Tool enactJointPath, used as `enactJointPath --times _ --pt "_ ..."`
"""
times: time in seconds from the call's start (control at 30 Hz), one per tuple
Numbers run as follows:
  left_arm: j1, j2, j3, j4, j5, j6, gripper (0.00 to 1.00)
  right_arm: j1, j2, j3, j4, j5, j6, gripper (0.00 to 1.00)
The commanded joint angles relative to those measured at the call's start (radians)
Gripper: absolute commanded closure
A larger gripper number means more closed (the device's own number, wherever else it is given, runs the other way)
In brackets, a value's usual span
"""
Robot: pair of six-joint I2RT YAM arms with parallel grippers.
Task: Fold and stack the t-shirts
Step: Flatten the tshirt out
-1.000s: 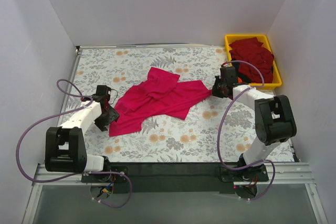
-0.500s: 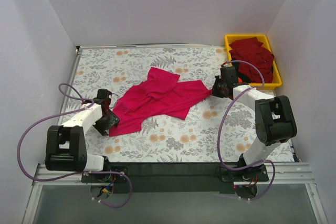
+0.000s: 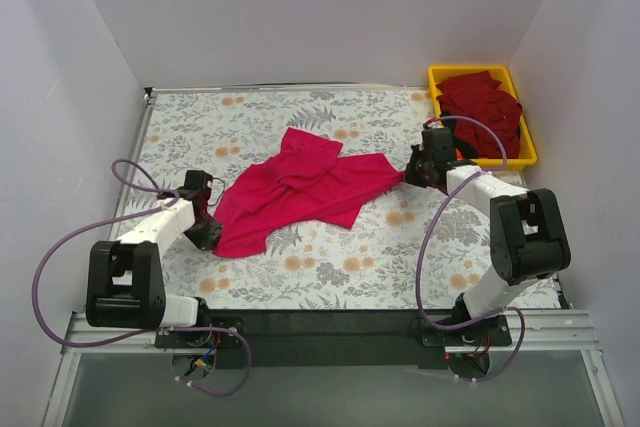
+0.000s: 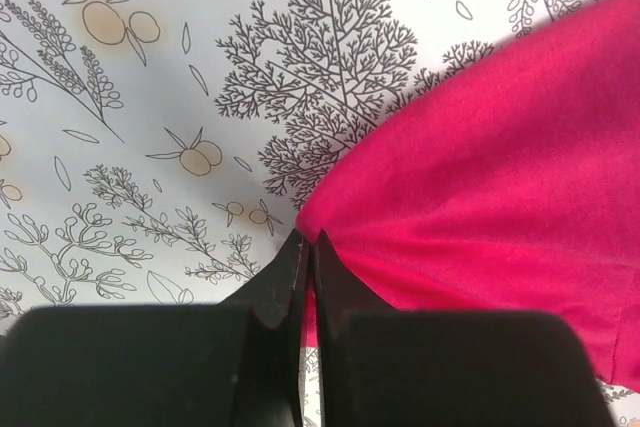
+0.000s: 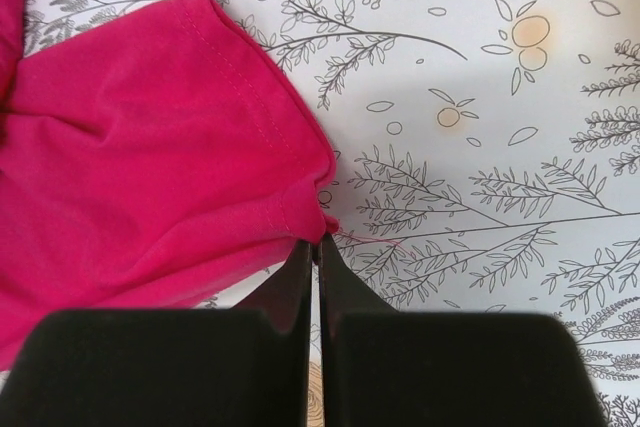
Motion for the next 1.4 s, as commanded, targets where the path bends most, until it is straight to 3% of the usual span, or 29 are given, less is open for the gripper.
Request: enactJointPath --times 0.0,0.2,0.3,0.33,0.4,0.43,0.57,0.67,0.77,0.9,1.03,1.2,1.37 --pt "-0.003 0.005 0.001 0.030 0.003 -0.014 1.00 -0.007 -0.065 -0.006 0.020 0.019 -0.004 0.99" --pt "0.000 -0.026 0.334 -0.031 -0.063 0.013 1.00 -0.011 -0.154 0.111 -0.061 0.053 -0.050 0.99" --pt "0.003 0.032 0.622 -0.046 -0.081 0.035 1.00 -0.016 -0.187 0.257 -0.095 0.058 -0.088 0.99" --pt "0.004 0.054 0.787 -0.052 -0.078 0.042 1.00 -0.014 -0.200 0.332 -0.101 0.059 -0.100 0.99" --pt "0.006 0.112 0.938 -0.057 -0.058 0.052 1.00 -0.017 -0.212 0.418 -0.120 0.070 -0.132 0.99" --pt "0.008 0.129 1.097 -0.056 -0.049 0.053 1.00 -0.019 -0.221 0.502 -0.124 0.073 -0.142 0.99" --pt "0.008 0.184 1.386 -0.011 0.006 0.078 1.00 -0.025 -0.255 0.662 -0.138 0.096 -0.194 0.99" --pt "0.008 0.141 1.436 0.076 0.042 0.099 1.00 -0.027 -0.304 0.731 -0.138 0.096 -0.238 0.99" --pt "0.008 0.031 1.379 0.173 0.056 0.125 1.00 -0.027 -0.384 0.727 -0.118 0.108 -0.278 0.99" --pt "0.008 -0.127 1.223 0.260 0.063 0.156 1.00 -0.028 -0.514 0.631 -0.080 0.136 -0.321 0.99" --pt "0.008 -0.236 1.174 0.262 0.069 0.193 1.00 -0.028 -0.679 0.534 -0.043 0.159 -0.350 0.99" --pt "0.008 -0.302 1.222 0.253 0.056 0.245 1.00 -0.027 -0.778 0.501 -0.040 0.159 -0.396 0.99" --pt "0.008 -0.258 1.337 0.242 0.071 0.309 1.00 -0.027 -0.797 0.553 -0.042 0.133 -0.413 0.99"
